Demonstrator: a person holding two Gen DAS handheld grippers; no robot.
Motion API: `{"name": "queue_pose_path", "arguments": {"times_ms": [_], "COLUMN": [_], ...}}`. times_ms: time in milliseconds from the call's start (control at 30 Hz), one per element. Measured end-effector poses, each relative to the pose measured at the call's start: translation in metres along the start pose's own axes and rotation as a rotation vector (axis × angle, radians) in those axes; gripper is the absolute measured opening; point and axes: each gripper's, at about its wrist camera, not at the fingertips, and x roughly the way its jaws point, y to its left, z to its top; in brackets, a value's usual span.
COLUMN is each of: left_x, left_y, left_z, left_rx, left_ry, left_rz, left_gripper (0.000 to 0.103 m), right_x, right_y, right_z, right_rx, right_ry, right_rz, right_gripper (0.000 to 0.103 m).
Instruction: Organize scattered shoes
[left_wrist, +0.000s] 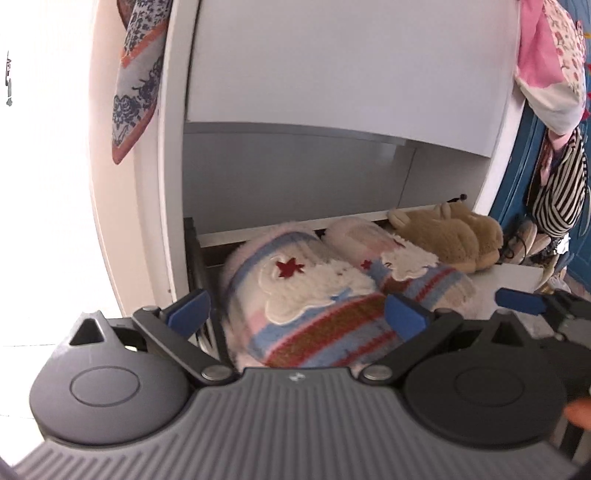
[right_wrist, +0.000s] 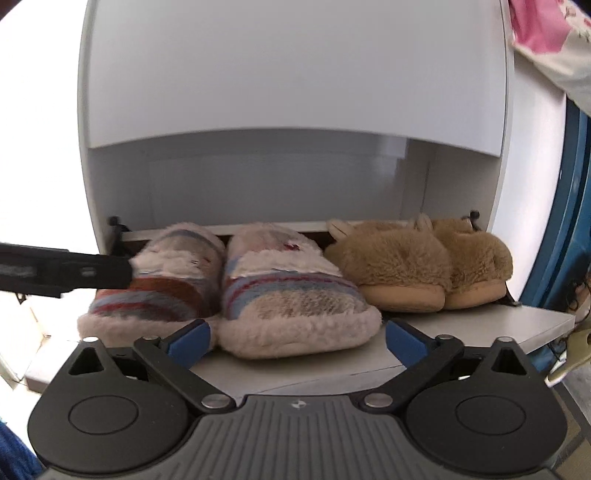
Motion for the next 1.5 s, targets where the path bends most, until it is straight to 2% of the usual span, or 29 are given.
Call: {"name": "queue_pose_path", "arguments": {"times_ms": [233, 433, 500, 600, 833, 1133, 1500], "left_x": [0.002, -0.004, -0.007, -0.013, -0.025, -0.048, -0.058], "left_y": [0.004, 0.005, 0.004, 0.003, 0.001, -0.009, -0.011], "left_z": [-0.005, -0.007, -0.009, -0.014, -0.026, -0.063, -0.124], "left_rx": [0.032, 0.039, 0.046, 0.061, 0.065, 0.107, 0.110], "left_ry": [-0.007, -0.016, -0.020, -0.031, -0.044, -0.045, -0.049], "left_rz": [0.018, 0.027, 0.027, 0.028, 0.021, -0.043, -0.041], "left_gripper": [0.103, 0.103, 0.103, 0.103, 0.103, 0.103, 0.103], "right_x": [0.016, 0.018, 0.011, -0.002, -0.040, -0.086, -0.104], "right_y": [-0.013, -0.014, -0.012, -0.008, 0.026, 0.071, 0.070], "right_z": [0.001, -0.003, -0.008, -0.017, -0.037, -0.077, -0.132], "right_rx": [0.053, 0.075, 0.060, 0.042, -0.006, -0.103, -0.004], "right_ry": [-0.001, 0.001, -0.023, -0.060, -0.119, -0.100, -0.079], "right_rz": [0.048, 0.051, 0.044, 0.026, -0.002, -0.044, -0.050], "right_gripper": [0.096, 0.097, 0.096, 0.103, 0.103, 0.103, 0.103]}}
